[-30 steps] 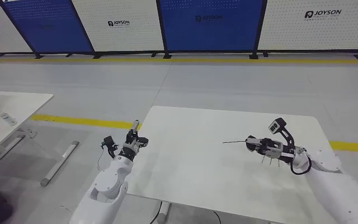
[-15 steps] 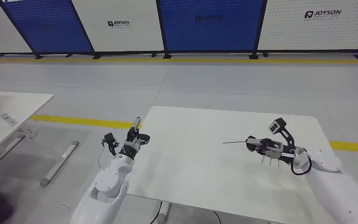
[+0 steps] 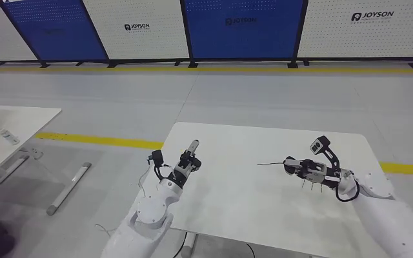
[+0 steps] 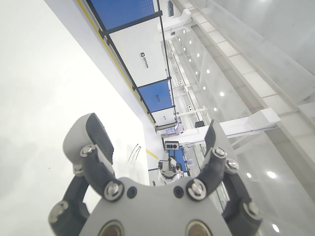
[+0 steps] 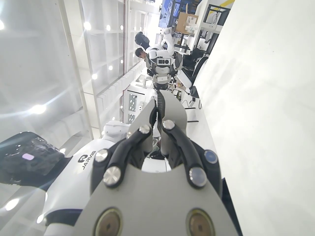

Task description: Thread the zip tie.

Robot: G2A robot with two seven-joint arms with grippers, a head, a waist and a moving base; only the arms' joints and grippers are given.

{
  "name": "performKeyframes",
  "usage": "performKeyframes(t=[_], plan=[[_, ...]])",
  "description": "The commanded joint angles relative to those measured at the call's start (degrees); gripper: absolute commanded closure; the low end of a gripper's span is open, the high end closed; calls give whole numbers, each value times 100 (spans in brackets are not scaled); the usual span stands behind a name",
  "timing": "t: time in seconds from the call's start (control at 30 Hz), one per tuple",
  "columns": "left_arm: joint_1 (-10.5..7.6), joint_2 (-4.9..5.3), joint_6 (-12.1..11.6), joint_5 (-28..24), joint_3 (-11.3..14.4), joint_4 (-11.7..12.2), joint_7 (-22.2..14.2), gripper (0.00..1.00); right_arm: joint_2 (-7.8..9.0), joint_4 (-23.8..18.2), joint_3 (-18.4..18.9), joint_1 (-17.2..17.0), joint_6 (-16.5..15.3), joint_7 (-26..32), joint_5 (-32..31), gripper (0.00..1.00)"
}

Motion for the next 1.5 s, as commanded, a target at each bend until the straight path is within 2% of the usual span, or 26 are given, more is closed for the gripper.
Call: performKeyframes(t=[0.0, 0.27, 0.4, 0.5, 0.63, 0.73, 1.0, 1.07, 1.13, 1.27, 1.37, 1.4, 1.47], plan=[[1, 1, -2, 2, -1, -2, -4, 0, 0, 0, 0, 0, 0, 0, 0, 100], [-1, 0, -5, 17, 6, 1, -8, 0, 0, 0, 0, 0, 0, 0, 0, 100], [-17, -3, -57, 688, 286, 55, -63, 0, 0, 0, 0, 0, 0, 0, 0, 100], [-148, -35, 3, 1116, 647, 171, -48, 0, 0, 0, 0, 0, 0, 0, 0, 100], [-535, -134, 10, 1346, 1240, 533, 44, 0, 0, 0, 0, 0, 0, 0, 0, 100], [-778, -203, -25, 1369, 1513, 786, 175, 0, 0, 0, 0, 0, 0, 0, 0, 100], [-800, -209, -29, 1375, 1530, 807, 205, 0, 0, 0, 0, 0, 0, 0, 0, 100], [-801, -210, -48, 1383, 1526, 816, 208, 0, -22, -181, -30, -116, 74, -151, -3, 100], [-787, -205, -165, 1362, 1507, 868, 96, 0, -64, -285, -89, -179, 111, -322, -55, 100], [-720, -179, -492, 1215, 1471, 891, -400, 0, -198, -328, -272, -226, 71, -407, -15, 100], [-680, -159, -738, 1016, 1501, 874, -934, 0, -311, -264, -385, -179, 0, -457, -14, 100], [-676, -155, -804, 980, 1498, 883, -1020, 0, -343, -245, -394, -163, 0, -466, -11, 100], [-687, -171, -876, 824, 1513, 920, -938, 0, -412, -178, -405, -132, 0, -500, -55, 100]])
